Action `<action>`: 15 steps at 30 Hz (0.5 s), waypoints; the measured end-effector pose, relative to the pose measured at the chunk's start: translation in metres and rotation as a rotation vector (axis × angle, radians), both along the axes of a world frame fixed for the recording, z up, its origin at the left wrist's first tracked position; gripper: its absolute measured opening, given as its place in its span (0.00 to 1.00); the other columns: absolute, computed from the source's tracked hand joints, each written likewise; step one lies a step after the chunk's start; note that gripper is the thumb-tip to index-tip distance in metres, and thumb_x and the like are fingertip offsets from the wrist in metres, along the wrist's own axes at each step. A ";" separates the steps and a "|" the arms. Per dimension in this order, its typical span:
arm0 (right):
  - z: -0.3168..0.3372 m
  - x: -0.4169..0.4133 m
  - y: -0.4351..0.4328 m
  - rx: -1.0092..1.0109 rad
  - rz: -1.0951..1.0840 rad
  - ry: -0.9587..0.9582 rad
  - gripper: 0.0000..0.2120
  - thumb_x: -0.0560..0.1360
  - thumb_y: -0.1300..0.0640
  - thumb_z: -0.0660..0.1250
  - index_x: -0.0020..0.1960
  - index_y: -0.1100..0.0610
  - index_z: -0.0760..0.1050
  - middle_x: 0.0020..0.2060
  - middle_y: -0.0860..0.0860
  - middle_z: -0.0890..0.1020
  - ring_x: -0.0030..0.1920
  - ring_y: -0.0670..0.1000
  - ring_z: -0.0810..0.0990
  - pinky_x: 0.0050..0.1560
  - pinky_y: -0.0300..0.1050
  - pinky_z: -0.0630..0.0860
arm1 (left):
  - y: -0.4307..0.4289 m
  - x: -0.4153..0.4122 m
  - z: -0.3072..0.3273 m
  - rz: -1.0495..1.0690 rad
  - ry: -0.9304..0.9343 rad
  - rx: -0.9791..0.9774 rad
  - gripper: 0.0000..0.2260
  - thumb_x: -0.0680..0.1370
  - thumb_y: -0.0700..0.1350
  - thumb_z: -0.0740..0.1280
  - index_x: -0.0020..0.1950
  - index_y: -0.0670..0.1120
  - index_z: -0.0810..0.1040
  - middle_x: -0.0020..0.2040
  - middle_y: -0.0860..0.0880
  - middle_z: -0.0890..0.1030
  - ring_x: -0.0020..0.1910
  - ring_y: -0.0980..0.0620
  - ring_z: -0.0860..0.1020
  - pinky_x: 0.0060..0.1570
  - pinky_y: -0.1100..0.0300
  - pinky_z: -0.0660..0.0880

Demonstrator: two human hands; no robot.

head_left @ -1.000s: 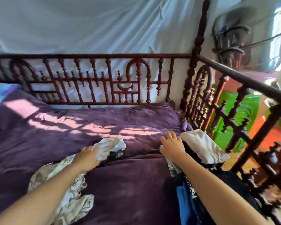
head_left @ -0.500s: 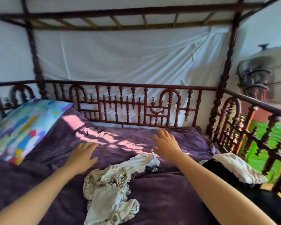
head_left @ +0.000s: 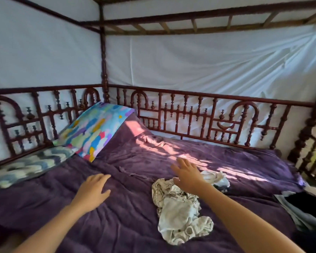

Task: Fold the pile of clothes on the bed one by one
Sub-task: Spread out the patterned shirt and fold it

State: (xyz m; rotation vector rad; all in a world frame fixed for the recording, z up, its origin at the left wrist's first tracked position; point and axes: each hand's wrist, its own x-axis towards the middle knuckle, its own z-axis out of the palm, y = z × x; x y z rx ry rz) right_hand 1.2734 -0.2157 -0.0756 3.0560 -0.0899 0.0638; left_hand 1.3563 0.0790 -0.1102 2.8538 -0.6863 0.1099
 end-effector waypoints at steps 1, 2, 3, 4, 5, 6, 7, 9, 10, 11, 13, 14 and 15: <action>-0.006 0.002 0.008 0.017 0.005 0.014 0.25 0.78 0.51 0.58 0.74 0.51 0.57 0.74 0.53 0.53 0.74 0.55 0.51 0.71 0.53 0.57 | 0.010 -0.001 -0.008 0.015 0.016 0.003 0.24 0.80 0.53 0.58 0.75 0.51 0.58 0.73 0.52 0.62 0.72 0.51 0.59 0.65 0.59 0.63; -0.012 0.004 0.015 0.036 0.010 0.024 0.25 0.78 0.51 0.58 0.74 0.51 0.58 0.74 0.53 0.54 0.74 0.55 0.52 0.70 0.53 0.57 | 0.019 -0.001 -0.016 0.033 0.038 -0.004 0.24 0.80 0.53 0.58 0.75 0.51 0.59 0.73 0.53 0.62 0.72 0.51 0.60 0.64 0.59 0.64; -0.021 0.005 0.021 0.057 0.013 0.035 0.25 0.78 0.50 0.58 0.74 0.51 0.58 0.73 0.53 0.56 0.74 0.55 0.53 0.70 0.52 0.58 | 0.027 -0.002 -0.024 0.051 0.058 -0.014 0.24 0.80 0.53 0.59 0.74 0.51 0.59 0.72 0.53 0.63 0.71 0.51 0.60 0.64 0.59 0.65; -0.030 0.004 0.026 0.082 0.015 0.048 0.25 0.78 0.51 0.58 0.73 0.51 0.58 0.73 0.53 0.56 0.74 0.55 0.54 0.70 0.52 0.59 | 0.032 -0.003 -0.032 0.066 0.071 -0.021 0.23 0.80 0.52 0.59 0.74 0.51 0.60 0.72 0.53 0.63 0.71 0.51 0.61 0.64 0.58 0.66; -0.040 0.004 0.030 0.113 0.014 0.062 0.25 0.78 0.51 0.58 0.73 0.51 0.59 0.73 0.52 0.57 0.73 0.54 0.54 0.70 0.51 0.59 | 0.037 -0.004 -0.041 0.077 0.083 -0.024 0.23 0.80 0.52 0.59 0.74 0.51 0.61 0.72 0.53 0.64 0.70 0.51 0.62 0.64 0.59 0.66; -0.052 0.003 0.032 0.148 0.011 0.077 0.24 0.78 0.52 0.59 0.73 0.51 0.59 0.73 0.52 0.57 0.73 0.54 0.55 0.69 0.50 0.60 | 0.040 -0.004 -0.049 0.081 0.094 -0.025 0.22 0.79 0.52 0.59 0.73 0.50 0.62 0.71 0.53 0.65 0.70 0.51 0.63 0.64 0.60 0.65; -0.064 0.003 0.035 0.187 0.006 0.092 0.24 0.78 0.52 0.59 0.72 0.50 0.59 0.72 0.51 0.57 0.73 0.54 0.55 0.69 0.50 0.61 | 0.042 -0.004 -0.058 0.084 0.110 -0.021 0.21 0.79 0.52 0.60 0.72 0.50 0.64 0.70 0.54 0.66 0.69 0.52 0.63 0.64 0.60 0.65; -0.086 0.006 0.038 0.278 -0.022 0.122 0.24 0.78 0.51 0.59 0.73 0.49 0.58 0.73 0.50 0.55 0.73 0.55 0.56 0.68 0.50 0.64 | 0.044 -0.004 -0.073 0.091 0.143 0.002 0.20 0.79 0.52 0.59 0.71 0.51 0.66 0.70 0.54 0.67 0.68 0.53 0.64 0.63 0.61 0.65; -0.096 0.009 0.040 0.327 -0.039 0.129 0.25 0.78 0.50 0.59 0.73 0.48 0.58 0.73 0.50 0.56 0.72 0.55 0.56 0.68 0.49 0.64 | 0.043 -0.003 -0.078 0.090 0.157 0.023 0.19 0.80 0.52 0.59 0.70 0.51 0.66 0.69 0.55 0.67 0.68 0.53 0.65 0.63 0.62 0.65; -0.106 0.013 0.041 0.369 -0.054 0.139 0.24 0.78 0.50 0.59 0.72 0.48 0.59 0.72 0.50 0.57 0.72 0.55 0.57 0.67 0.47 0.64 | 0.041 0.000 -0.082 0.087 0.167 0.043 0.19 0.80 0.52 0.59 0.70 0.51 0.66 0.69 0.54 0.67 0.68 0.53 0.65 0.63 0.63 0.65; -0.125 0.024 0.041 0.438 -0.075 0.166 0.23 0.77 0.51 0.60 0.71 0.49 0.61 0.70 0.51 0.60 0.71 0.55 0.59 0.67 0.44 0.63 | 0.032 0.010 -0.085 0.084 0.181 0.061 0.19 0.80 0.52 0.59 0.70 0.51 0.67 0.69 0.54 0.67 0.67 0.53 0.66 0.62 0.63 0.65; -0.135 0.029 0.039 0.472 -0.087 0.179 0.22 0.77 0.52 0.60 0.70 0.49 0.62 0.69 0.52 0.61 0.70 0.56 0.60 0.67 0.44 0.63 | 0.025 0.018 -0.086 0.083 0.186 0.060 0.18 0.80 0.52 0.59 0.70 0.51 0.67 0.69 0.54 0.68 0.67 0.53 0.66 0.62 0.62 0.65; -0.146 0.035 0.034 0.504 -0.104 0.192 0.22 0.77 0.52 0.60 0.70 0.50 0.63 0.68 0.52 0.62 0.69 0.56 0.62 0.66 0.44 0.63 | 0.017 0.026 -0.086 0.082 0.192 0.054 0.18 0.80 0.51 0.59 0.69 0.51 0.68 0.68 0.53 0.68 0.67 0.53 0.67 0.62 0.62 0.66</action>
